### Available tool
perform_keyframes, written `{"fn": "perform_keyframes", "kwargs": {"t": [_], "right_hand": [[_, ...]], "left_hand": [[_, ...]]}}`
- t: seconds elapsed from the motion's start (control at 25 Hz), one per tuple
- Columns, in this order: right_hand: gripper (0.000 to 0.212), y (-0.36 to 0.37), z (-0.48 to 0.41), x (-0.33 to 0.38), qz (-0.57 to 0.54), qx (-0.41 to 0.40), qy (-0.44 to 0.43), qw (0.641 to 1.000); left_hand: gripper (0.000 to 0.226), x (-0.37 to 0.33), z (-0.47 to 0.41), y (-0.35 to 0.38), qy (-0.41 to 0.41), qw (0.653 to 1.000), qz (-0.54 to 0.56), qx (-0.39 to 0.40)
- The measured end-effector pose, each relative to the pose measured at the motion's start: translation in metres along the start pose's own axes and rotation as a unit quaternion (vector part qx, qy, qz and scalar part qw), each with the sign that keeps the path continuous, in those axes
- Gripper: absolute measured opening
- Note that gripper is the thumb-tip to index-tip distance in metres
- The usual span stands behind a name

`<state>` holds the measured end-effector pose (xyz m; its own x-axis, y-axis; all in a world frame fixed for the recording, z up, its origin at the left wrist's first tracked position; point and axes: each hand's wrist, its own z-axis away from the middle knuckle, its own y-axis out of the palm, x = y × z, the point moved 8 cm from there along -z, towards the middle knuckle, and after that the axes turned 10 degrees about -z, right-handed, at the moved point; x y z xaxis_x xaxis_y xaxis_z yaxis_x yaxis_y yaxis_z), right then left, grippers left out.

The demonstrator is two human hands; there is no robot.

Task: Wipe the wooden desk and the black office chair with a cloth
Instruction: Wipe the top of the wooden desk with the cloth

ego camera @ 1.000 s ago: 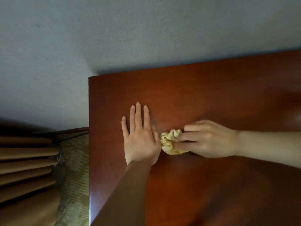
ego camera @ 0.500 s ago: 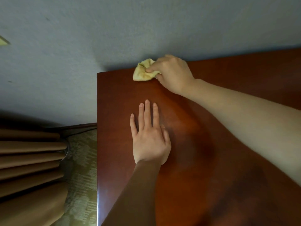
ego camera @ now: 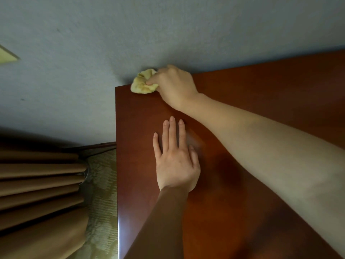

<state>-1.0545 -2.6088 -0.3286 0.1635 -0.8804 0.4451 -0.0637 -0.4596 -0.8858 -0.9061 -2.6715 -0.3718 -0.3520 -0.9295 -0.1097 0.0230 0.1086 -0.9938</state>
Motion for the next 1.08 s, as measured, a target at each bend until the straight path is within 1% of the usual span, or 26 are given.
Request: {"fn": "perform_keyframes", "kwargs": {"t": [0.08,0.24,0.4,0.52,0.6,0.64,0.72,0.8,0.84,0.88,0.96,1.08], "right_hand": [[0.038,-0.009,0.014,-0.019,-0.004,-0.015,0.015,1.000],[0.034,-0.038,0.048,-0.071,0.008,-0.029,0.049,0.998],[0.032,-0.077,0.086,-0.132,0.045,-0.064,0.109,0.991],[0.031,-0.110,0.115,-0.179,0.081,-0.092,0.170,0.978],[0.031,-0.129,0.135,-0.210,0.105,-0.113,0.230,0.961],[0.030,-0.137,0.144,-0.224,0.116,-0.130,0.272,0.946],[0.030,-0.145,0.156,-0.245,0.125,-0.169,0.368,0.906],[0.033,-0.143,0.157,-0.250,0.107,-0.198,0.425,0.877],[0.034,-0.140,0.155,-0.245,0.097,-0.206,0.432,0.873],[0.034,-0.136,0.151,-0.236,0.091,-0.208,0.424,0.877],[0.033,-0.123,0.146,-0.213,0.085,-0.190,0.378,0.902],[0.033,-0.098,0.149,-0.169,0.060,-0.157,0.273,0.947]], "left_hand": [[0.062,0.001,0.000,0.000,-0.001,1.000,-0.002,0.002],[0.062,0.002,0.000,0.000,-0.002,1.000,-0.001,0.003],[0.062,0.002,0.001,0.000,0.000,1.000,-0.002,0.003],[0.062,0.002,0.001,-0.001,0.001,1.000,0.002,-0.001],[0.062,0.002,0.000,-0.001,0.000,1.000,0.006,-0.002],[0.062,0.002,0.000,0.000,-0.001,1.000,0.005,-0.003],[0.062,0.002,0.000,0.000,-0.001,1.000,0.004,-0.004],[0.062,0.001,0.000,0.001,0.000,1.000,0.001,-0.004],[0.063,0.002,0.000,0.001,-0.001,1.000,0.000,-0.003],[0.063,0.002,0.000,0.001,-0.002,1.000,0.000,-0.003],[0.063,0.003,0.000,0.002,-0.001,1.000,-0.001,0.000],[0.063,0.001,0.000,0.001,0.001,1.000,0.000,-0.001]]}}
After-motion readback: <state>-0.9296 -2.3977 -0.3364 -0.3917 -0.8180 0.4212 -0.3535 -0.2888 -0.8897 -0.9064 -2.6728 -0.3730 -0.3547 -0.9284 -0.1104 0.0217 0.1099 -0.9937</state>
